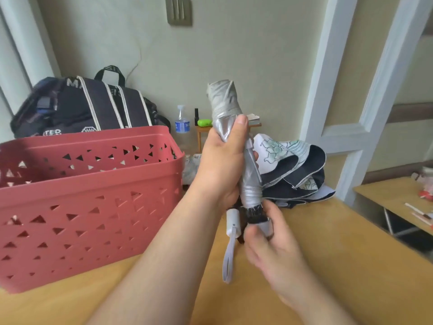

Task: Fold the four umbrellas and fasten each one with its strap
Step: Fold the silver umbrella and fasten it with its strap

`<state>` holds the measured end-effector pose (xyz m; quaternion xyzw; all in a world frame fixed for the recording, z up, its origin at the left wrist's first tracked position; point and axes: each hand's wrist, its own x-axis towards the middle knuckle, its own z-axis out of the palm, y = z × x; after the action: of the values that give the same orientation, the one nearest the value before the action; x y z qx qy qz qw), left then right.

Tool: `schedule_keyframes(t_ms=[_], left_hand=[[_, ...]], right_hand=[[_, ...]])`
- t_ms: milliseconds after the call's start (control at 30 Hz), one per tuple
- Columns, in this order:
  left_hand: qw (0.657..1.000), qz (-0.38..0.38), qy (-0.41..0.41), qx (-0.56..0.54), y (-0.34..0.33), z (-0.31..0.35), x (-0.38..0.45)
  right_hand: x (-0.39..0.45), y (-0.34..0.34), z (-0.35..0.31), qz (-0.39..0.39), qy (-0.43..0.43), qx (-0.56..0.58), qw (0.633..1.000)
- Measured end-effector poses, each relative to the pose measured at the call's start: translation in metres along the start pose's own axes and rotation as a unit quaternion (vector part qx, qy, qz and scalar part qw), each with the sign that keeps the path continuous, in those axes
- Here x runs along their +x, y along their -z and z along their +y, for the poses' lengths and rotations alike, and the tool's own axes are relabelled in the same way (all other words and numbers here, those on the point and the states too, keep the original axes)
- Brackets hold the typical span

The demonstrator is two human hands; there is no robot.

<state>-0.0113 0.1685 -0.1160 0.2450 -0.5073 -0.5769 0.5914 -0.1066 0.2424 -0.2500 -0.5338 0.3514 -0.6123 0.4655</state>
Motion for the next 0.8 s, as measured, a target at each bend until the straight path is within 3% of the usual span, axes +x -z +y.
schedule_keyframes(t_ms=[100, 233, 367, 533, 700, 800], left_hand=[[0.999, -0.022, 0.047, 0.003, -0.01, -0.014, 0.004], [0.997, -0.031, 0.073, -0.022, -0.009, -0.025, 0.006], [0.998, -0.034, 0.06, 0.015, -0.006, -0.029, 0.007], [0.995, -0.056, 0.077, -0.015, -0.003, -0.032, 0.006], [0.977, -0.118, 0.128, -0.124, 0.004, -0.031, 0.007], [0.974, -0.139, 0.121, -0.132, 0.004, -0.032, 0.006]], right_hand=[[0.004, -0.001, 0.008, 0.086, 0.064, -0.104, 0.989], [0.001, 0.006, 0.001, 0.109, 0.079, -0.149, 0.98], [-0.003, 0.003, 0.004, 0.165, 0.05, -0.346, 0.922], [-0.001, -0.002, 0.007, 0.159, 0.058, -0.253, 0.953], [-0.001, -0.007, 0.003, 0.072, 0.051, -0.063, 0.994], [-0.001, -0.004, -0.001, 0.041, 0.055, -0.05, 0.996]])
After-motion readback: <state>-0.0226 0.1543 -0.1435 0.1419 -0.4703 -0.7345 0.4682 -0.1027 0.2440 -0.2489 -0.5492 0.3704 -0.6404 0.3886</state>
